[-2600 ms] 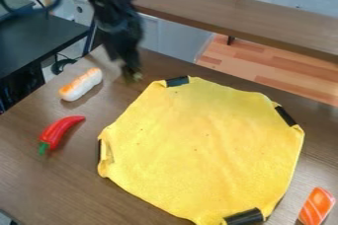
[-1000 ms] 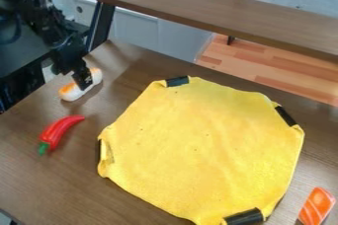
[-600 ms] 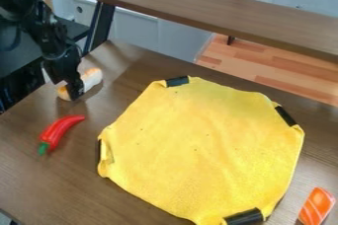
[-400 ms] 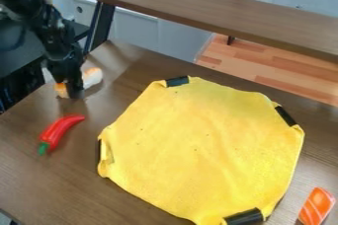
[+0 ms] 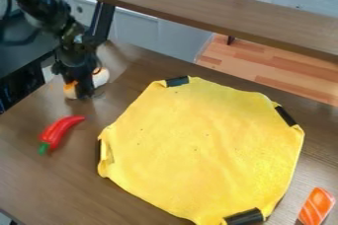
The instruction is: Move the objet on the top right in the table
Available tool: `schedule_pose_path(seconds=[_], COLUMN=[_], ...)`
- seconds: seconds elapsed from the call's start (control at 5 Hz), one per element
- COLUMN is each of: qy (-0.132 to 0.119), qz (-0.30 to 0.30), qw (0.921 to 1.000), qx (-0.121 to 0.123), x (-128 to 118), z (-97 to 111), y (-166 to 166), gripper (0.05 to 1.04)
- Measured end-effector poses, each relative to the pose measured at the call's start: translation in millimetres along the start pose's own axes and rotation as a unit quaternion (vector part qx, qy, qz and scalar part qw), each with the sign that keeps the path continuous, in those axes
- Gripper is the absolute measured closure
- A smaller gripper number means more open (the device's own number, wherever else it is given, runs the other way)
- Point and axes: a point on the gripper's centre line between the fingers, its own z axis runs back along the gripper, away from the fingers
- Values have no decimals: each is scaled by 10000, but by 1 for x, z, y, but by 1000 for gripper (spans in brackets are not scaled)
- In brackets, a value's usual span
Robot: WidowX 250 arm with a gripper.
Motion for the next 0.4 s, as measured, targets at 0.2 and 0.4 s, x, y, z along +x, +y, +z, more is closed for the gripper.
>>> schedule_pose_path(seconds=[0.2, 0.4], qy=[-613, -1159], qz=[-43, -328], qw=[9980, 9927], qx=[151, -9], x=[29, 50], z=[50, 91], y=[-2, -28], gripper=[516, 516])
